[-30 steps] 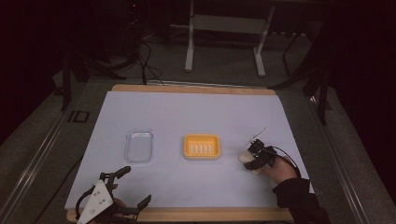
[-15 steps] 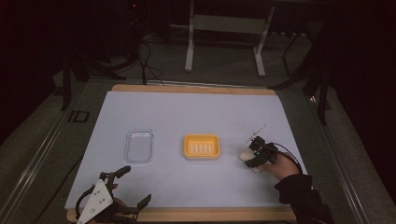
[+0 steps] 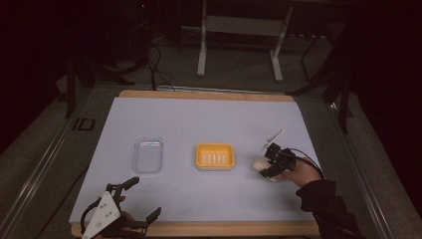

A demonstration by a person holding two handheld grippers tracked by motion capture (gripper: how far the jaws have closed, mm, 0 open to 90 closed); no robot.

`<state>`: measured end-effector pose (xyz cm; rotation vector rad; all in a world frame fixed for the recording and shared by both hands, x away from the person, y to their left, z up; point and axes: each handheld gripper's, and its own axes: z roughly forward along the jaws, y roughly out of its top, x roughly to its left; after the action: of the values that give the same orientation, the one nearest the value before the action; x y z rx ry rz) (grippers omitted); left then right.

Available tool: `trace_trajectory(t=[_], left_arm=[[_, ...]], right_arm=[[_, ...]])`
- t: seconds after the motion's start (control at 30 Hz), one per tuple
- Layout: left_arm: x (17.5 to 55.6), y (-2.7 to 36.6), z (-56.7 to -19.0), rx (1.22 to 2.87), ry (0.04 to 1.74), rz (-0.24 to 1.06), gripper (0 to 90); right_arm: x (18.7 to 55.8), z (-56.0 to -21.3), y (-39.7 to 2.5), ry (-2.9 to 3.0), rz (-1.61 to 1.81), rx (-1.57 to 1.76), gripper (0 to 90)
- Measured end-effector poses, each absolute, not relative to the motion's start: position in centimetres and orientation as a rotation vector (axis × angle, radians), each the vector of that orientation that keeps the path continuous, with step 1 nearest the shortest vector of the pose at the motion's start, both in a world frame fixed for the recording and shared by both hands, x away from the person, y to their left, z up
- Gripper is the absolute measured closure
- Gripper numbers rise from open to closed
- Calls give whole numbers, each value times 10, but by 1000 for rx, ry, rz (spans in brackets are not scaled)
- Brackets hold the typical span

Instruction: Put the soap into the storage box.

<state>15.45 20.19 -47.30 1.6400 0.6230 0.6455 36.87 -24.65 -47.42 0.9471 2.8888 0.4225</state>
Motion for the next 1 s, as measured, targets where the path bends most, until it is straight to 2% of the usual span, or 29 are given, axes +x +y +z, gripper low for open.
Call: trace_trajectory(t=[0.53,1.0], left_arm=[[155,202,-473,1641,624,642,1],[154,202,-473,1640,624,640,1]], right_arm=[[364,-453,-247,3053,510,551,496],[352,-443,-235,3155,430,249,497]])
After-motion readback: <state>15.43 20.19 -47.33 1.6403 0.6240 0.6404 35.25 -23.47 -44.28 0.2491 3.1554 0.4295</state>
